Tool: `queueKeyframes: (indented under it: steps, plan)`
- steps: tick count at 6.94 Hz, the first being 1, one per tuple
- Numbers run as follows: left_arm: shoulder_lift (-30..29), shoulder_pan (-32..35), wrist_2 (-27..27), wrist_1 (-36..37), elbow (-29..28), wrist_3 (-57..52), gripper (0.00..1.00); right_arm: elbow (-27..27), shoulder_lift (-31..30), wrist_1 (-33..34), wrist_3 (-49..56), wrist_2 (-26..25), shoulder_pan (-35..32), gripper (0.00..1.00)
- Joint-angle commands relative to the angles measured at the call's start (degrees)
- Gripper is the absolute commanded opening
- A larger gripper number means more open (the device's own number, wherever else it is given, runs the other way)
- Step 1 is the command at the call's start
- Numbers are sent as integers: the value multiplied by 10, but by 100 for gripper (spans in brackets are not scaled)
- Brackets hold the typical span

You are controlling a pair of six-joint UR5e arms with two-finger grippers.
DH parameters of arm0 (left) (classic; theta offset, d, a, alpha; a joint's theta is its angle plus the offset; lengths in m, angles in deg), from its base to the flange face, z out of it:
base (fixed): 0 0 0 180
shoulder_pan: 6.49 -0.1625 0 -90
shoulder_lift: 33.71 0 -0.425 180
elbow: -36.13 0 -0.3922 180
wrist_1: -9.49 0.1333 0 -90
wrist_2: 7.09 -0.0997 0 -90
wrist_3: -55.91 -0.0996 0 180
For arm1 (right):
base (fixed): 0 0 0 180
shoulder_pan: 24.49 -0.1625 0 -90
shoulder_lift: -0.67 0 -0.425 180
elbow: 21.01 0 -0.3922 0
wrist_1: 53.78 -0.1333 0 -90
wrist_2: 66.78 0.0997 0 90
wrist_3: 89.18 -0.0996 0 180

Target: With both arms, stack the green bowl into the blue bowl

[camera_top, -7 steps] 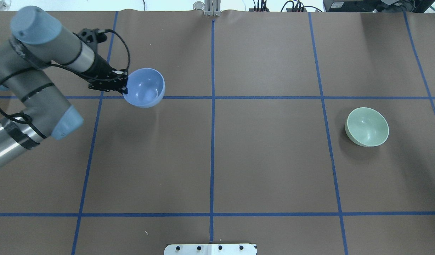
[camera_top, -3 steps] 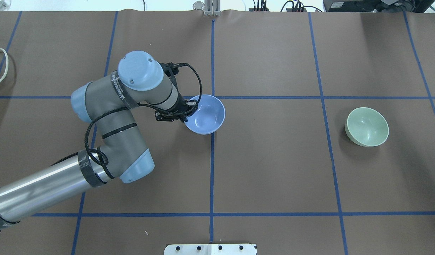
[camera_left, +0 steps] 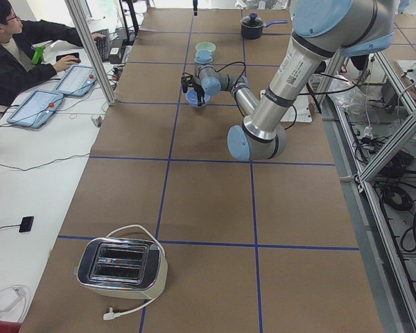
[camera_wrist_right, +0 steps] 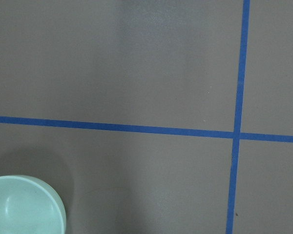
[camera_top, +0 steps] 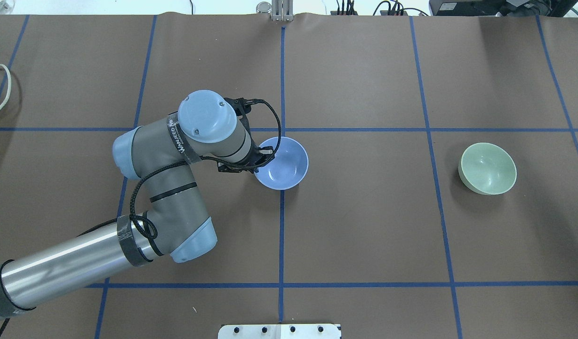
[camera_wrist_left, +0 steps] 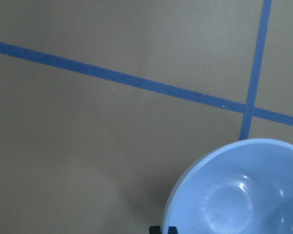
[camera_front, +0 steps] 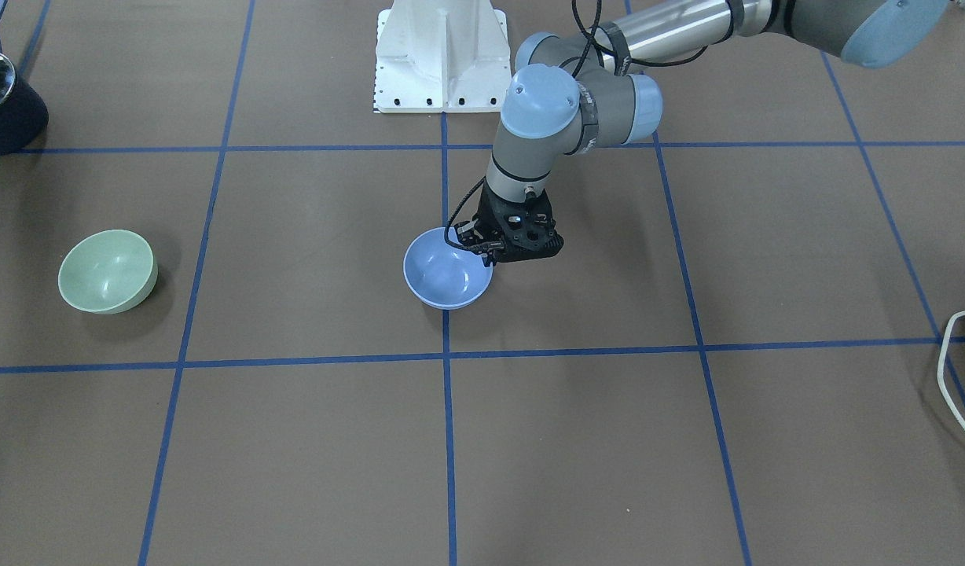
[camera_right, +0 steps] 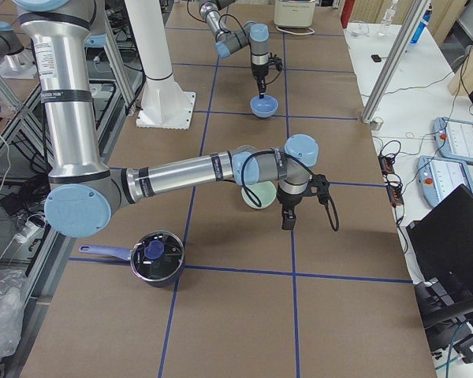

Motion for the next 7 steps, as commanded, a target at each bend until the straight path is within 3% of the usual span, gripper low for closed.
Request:
queueKeyframes:
  steps: [1,2,3,5,7]
  plan:
    - [2,-14,-3,0,-1,-4,0,-1,0,0,0,1,0,100]
    - [1,-15,-3,0,-1,-9,0,0,0,0,0,0,0,100]
    - [2,-15,-3,-1,-1,-25,9,0,0,0,0,0,0,100]
    - [4,-14,-3,-1,9,-53,98,0,0,0,0,0,-1,100]
    - [22,0,8,11,60,-79,99,0,0,0,0,1,0,100]
